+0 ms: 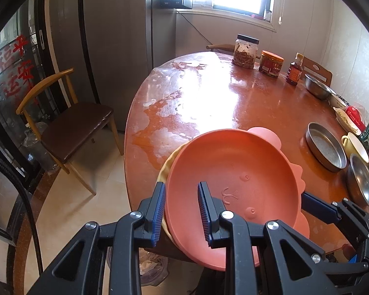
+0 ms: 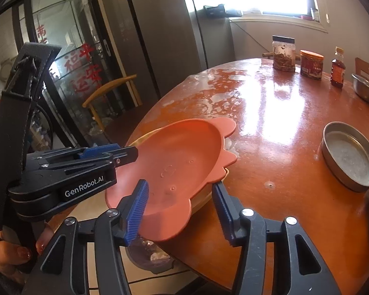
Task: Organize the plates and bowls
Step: 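Carry the pink bowl with the right tool and set it onto the yellow plate, then open the right tool to release the pink bowl and withdraw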
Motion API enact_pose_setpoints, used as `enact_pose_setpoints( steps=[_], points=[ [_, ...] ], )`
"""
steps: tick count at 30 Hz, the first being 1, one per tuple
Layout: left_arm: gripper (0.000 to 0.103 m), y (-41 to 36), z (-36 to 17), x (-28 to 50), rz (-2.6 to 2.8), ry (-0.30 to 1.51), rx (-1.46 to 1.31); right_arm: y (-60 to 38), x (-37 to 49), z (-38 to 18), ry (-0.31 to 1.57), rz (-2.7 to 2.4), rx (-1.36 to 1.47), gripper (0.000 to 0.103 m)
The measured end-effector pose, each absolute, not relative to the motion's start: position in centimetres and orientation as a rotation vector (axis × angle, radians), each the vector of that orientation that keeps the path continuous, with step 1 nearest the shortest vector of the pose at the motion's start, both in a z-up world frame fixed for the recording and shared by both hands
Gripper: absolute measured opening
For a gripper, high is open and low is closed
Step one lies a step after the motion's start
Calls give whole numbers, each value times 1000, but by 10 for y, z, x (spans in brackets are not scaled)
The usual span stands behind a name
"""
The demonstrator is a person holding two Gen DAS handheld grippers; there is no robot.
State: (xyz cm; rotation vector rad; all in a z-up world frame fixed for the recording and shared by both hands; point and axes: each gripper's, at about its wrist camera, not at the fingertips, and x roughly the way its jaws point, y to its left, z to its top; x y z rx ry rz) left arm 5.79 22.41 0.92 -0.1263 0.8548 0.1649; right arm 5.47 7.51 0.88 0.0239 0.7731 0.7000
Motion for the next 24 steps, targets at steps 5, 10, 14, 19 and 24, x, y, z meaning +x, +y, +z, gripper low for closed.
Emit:
enact_pose_setpoints(
  steps=[5,10,14,19,24],
  points=[
    [27,220,13,56,159,852,-131,70,51,14,760,702,26,64],
    [27,216,17,53,164,848,-136,62,48,18,749,694,37,66],
    [28,209,24,52,165,839,-129,51,47,24,741,680,65,67],
    [35,198,33,51,175,831,-116,33,47,32,721,659,97,74],
    [38,182,40,51,171,825,-105,14,51,39,711,636,131,74]
  ],
)
